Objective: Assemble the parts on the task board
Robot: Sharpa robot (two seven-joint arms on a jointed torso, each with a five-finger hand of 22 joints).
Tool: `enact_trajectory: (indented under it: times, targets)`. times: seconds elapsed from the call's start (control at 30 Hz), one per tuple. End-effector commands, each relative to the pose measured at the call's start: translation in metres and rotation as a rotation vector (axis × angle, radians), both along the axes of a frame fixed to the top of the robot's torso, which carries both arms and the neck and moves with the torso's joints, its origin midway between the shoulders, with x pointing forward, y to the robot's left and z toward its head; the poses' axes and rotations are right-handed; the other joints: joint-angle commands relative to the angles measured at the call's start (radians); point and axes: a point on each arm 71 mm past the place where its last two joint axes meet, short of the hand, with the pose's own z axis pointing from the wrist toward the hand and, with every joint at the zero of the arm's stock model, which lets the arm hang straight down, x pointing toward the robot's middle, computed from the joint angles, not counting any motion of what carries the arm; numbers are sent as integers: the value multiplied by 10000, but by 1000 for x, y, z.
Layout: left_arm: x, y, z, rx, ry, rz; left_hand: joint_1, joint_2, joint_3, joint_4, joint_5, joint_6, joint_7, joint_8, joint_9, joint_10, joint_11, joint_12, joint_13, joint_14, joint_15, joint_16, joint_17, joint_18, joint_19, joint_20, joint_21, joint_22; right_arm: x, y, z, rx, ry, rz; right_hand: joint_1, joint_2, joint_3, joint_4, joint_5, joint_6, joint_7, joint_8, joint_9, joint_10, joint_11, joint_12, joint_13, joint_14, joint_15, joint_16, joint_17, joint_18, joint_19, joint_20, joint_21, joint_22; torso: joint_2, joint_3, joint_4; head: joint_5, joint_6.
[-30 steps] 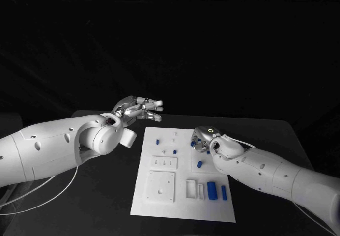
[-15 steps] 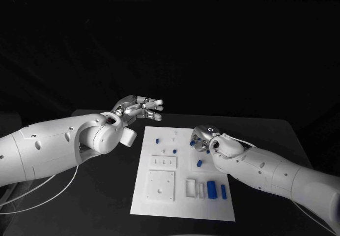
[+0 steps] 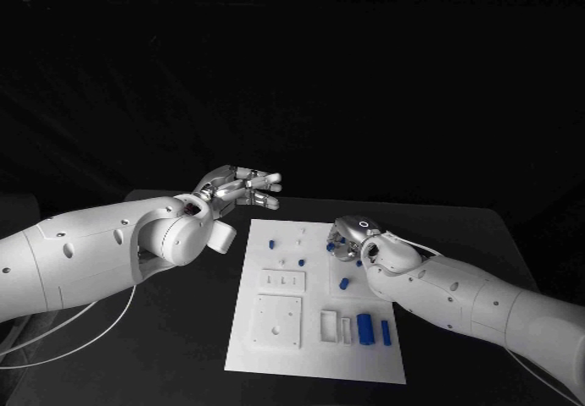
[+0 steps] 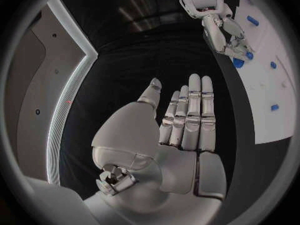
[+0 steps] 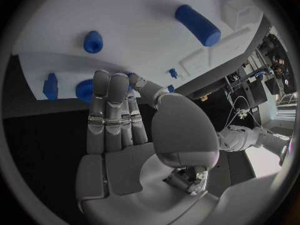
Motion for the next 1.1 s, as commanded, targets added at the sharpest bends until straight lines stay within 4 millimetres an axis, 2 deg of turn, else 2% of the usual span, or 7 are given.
enact_trajectory:
  times: [0.03, 0.33, 0.63, 0.73, 0.8, 0.97, 1.1]
  targets:
    - [0, -1, 1, -52, -99, -172, -9, 45, 19, -47, 40, -21, 4, -26, 2, 38, 32, -11, 13, 41, 1, -52, -7, -110, -31, 16, -47, -16, 1, 0, 8, 317, -369, -196, -10, 71, 22, -50, 33, 171, -69, 48, 91, 102, 1, 59, 10, 0, -70, -55, 19, -127, 107, 12, -86, 81, -1, -4, 2, 13, 45]
    - [2, -2, 1, -32, -105, -141, -32, 48, 13, -42, 38, -26, 6, -26, 1, 36, 34, -10, 14, 40, 3, -53, -7, -110, -32, 18, -44, -24, 6, 9, 25, 564, -746, -192, -11, 44, 59, -78, 34, 223, -79, 43, 69, 135, -11, 60, 9, 0, -78, -27, 46, -123, 201, 5, -328, 399, 8, -16, 9, 14, 177]
    - [3, -4, 1, -30, -109, -165, -32, 48, 13, -42, 38, -26, 6, -26, 1, 36, 34, -10, 14, 40, 3, -53, -7, -110, -32, 18, -44, -24, 13, 20, 28, 485, -1002, -146, -10, 40, 59, -78, 34, 231, -82, 48, 62, 135, -10, 56, 9, 0, -79, -31, 41, -127, 222, 5, -372, 449, 23, -6, 35, 44, 277]
    - [3, -6, 1, -37, -104, -201, -32, 48, 13, -42, 38, -26, 6, -26, 1, 36, 34, -10, 14, 40, 3, -53, -7, -110, -32, 18, -44, -24, 16, 24, 29, 445, -1134, -136, -6, 36, 82, -78, 39, 234, -84, 46, 57, 141, -10, 56, 8, 2, -79, -28, 40, -128, 243, 4, -400, 494, 39, -15, 53, 59, 327]
    - [3, -8, 1, -42, -96, -233, -32, 48, 13, -42, 38, -26, 6, -26, 1, 36, 34, -10, 14, 40, 3, -53, -7, -110, -32, 18, -44, -24, 18, 27, 31, 417, -1230, -141, -6, 24, 79, -77, 37, 244, -85, 47, 55, 142, -11, 55, 8, 2, -80, -22, 42, -131, 255, 3, -443, 545, 59, -28, 78, 59, 353]
    - [3, -14, 2, -83, -114, -349, -33, 51, 15, -44, 39, -27, 6, -26, 1, 36, 34, -10, 14, 39, 3, -54, -7, -110, -33, 18, -42, -27, 23, 33, 32, 382, -1412, -198, -3, 7, 84, -71, 39, 249, -87, 46, 48, 142, -13, 55, 8, 1, -81, -15, 41, -133, 278, 2, -512, 628, 131, -76, 219, 18, 444]
    - [3, -18, 2, -102, -117, -414, -39, 66, 22, -60, 40, -32, 9, -26, 1, 32, 36, -11, 13, 36, 5, -59, -6, -109, -39, 21, -33, -50, 24, 39, 33, 392, -1540, -213, 5, 1, 89, -78, 44, 245, -85, 44, 46, 136, -9, 53, 7, -3, -81, -17, 40, -131, 280, 0, -520, 636, 189, -95, 295, -21, 494]
